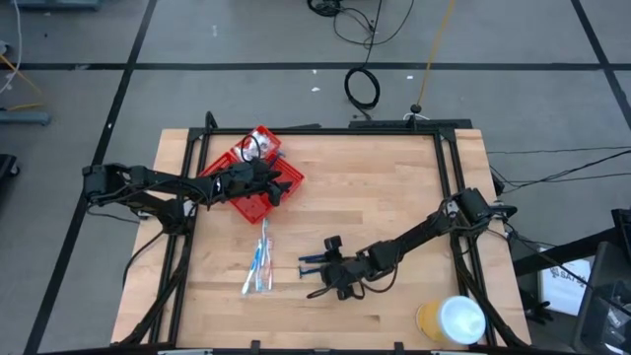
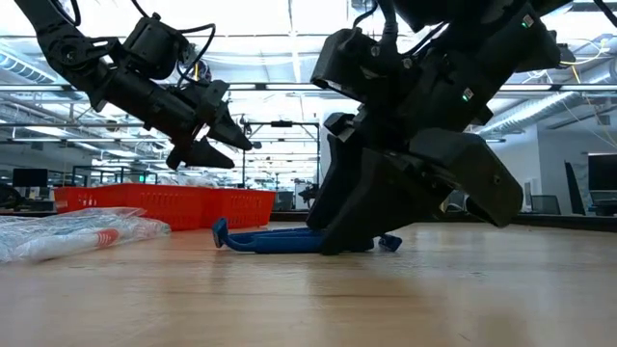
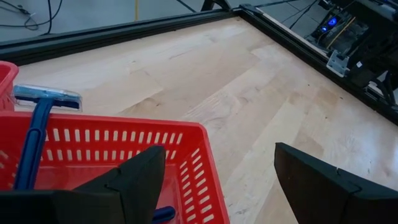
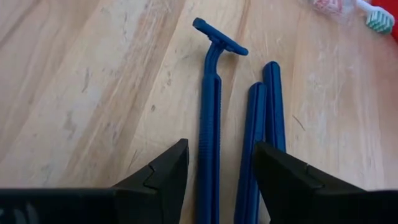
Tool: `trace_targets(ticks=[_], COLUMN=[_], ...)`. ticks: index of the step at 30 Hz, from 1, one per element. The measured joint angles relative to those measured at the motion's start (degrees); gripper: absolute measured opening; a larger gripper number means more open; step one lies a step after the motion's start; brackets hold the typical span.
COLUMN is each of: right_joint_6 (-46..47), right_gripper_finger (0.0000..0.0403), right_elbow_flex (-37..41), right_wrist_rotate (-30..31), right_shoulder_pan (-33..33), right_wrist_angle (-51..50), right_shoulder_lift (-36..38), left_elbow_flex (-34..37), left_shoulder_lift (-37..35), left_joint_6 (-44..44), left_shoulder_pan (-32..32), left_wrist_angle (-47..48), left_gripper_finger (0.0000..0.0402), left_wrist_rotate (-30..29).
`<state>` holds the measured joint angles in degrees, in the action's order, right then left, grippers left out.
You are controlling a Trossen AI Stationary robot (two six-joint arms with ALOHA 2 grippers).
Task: Pick & Place Travel size toiletries
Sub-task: Put the bottom blue razor into the vertical right red bin
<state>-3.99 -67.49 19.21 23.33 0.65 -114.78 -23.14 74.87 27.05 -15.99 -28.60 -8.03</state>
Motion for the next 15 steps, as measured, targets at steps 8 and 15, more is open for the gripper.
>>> trace_targets(ticks=[8,15], right_joint_6=[0.4,0.5], right_gripper_finger=[0.0169,0.0169], right_elbow_flex=[0.0,0.0], right_wrist_rotate=[2.0,4.5], right_shoulder_pan=[2.0,3.7], right_wrist_angle=[1.4,3.2], right_shoulder_lift=[-0.1,-0.1], left_elbow_flex=[0.0,0.0], left_shoulder_lift=[0.0,0.0], left_joint_6=[-0.1,0.1], left_shoulder_pan=[0.0,0.0], left_wrist_angle=[0.1,0.1], left_gripper_finger=[0.0289,0.0289], left_wrist_rotate=[-0.1,-0.1])
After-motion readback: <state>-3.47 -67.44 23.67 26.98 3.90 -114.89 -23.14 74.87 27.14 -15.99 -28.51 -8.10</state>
